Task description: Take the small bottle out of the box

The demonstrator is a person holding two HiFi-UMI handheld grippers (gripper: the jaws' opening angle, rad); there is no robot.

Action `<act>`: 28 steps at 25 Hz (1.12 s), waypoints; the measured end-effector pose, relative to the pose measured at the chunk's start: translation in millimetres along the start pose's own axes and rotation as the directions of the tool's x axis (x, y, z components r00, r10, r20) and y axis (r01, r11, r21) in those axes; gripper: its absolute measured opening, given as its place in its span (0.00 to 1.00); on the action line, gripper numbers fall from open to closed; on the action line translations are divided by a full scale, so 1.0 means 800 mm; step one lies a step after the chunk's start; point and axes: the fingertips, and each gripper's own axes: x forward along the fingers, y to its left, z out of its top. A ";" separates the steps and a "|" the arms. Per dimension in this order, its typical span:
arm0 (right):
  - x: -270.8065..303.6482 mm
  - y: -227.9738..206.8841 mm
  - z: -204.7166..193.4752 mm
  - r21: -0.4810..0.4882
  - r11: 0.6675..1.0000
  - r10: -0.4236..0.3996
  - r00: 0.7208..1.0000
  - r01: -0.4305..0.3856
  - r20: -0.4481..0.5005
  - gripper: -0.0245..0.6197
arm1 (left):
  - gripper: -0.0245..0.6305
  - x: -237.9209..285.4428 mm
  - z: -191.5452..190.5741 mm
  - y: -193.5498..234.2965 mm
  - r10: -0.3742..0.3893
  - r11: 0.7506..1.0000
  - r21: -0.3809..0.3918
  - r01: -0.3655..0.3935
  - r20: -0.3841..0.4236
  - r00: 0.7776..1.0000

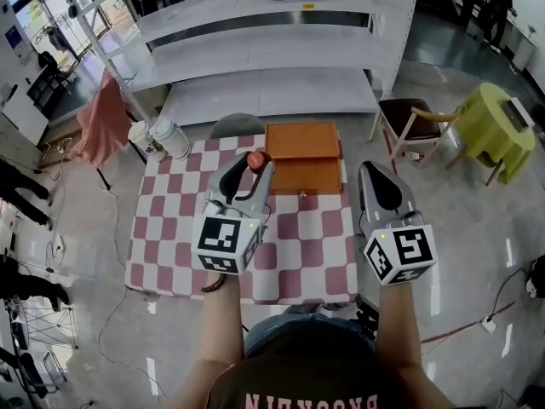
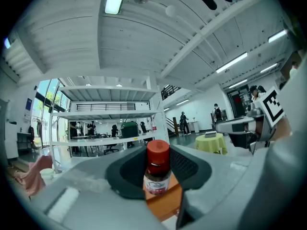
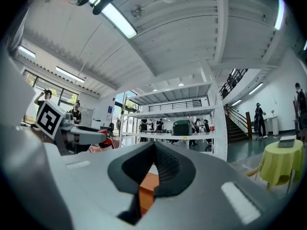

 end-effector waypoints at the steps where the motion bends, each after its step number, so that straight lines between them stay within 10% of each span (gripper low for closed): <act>1: 0.000 0.003 0.006 -0.015 1.000 -0.002 1.000 0.002 0.011 0.04 | 0.26 -0.004 0.004 0.007 0.011 1.000 -0.001 -0.011 0.006 1.000; 28: -0.004 0.015 0.083 -0.138 0.990 0.017 0.997 -0.007 0.071 0.04 | 0.26 -0.036 0.073 0.048 0.100 0.995 -0.019 -0.099 0.114 0.988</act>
